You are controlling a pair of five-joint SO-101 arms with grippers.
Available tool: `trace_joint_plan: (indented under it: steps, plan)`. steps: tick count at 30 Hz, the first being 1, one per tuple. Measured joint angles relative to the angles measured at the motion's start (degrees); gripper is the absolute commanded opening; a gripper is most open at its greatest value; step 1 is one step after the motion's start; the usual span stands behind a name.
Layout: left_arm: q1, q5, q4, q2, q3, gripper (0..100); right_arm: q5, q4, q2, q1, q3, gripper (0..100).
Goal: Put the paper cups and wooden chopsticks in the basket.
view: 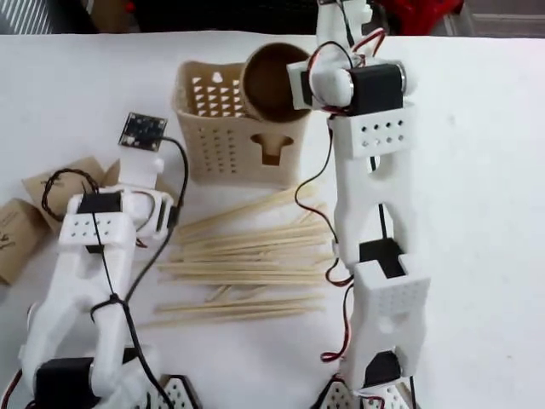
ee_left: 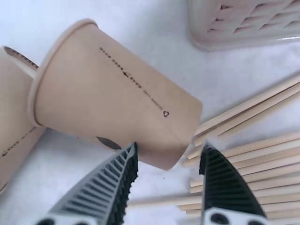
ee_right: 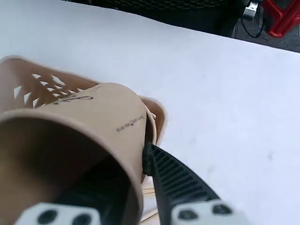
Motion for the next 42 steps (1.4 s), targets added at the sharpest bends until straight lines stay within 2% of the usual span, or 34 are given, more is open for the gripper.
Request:
trace_joint_plan:
  steps: [5,10,13,21,29,33,37,40,42]
  plan:
    - [0.00,0.00,0.00,0.00,0.00,22,0.00,0.00,0.00,0.18,0.00,4.6]
    - [0.00,0.00,0.00,0.00,0.00,22,0.00,-0.97,0.00,-1.49,0.00,22.4]
    - [0.00,0.00,0.00,0.00,0.00,22,-0.09,-2.29,0.00,-2.37,-0.79,29.6]
    - [0.00,0.00,0.00,0.00,0.00,22,-0.09,-8.09,0.00,-2.99,-2.37,30.6]
    - [0.00,0.00,0.00,0.00,0.00,22,-0.09,-9.05,3.34,-2.99,-2.64,30.5]
    - [0.00,0.00,0.00,0.00,0.00,22,-0.09,-6.24,3.34,-2.99,-2.90,29.6]
    - [-0.18,0.00,0.00,-0.26,0.09,22,-0.09,-0.53,3.34,-2.64,-2.90,14.8]
    - [-3.16,0.00,0.26,-0.26,-1.23,22,-0.09,0.26,3.08,-0.79,-2.29,2.3]
    - [-5.71,0.00,2.29,-0.26,-4.48,22,-0.09,0.26,1.85,0.79,-0.44,2.4]
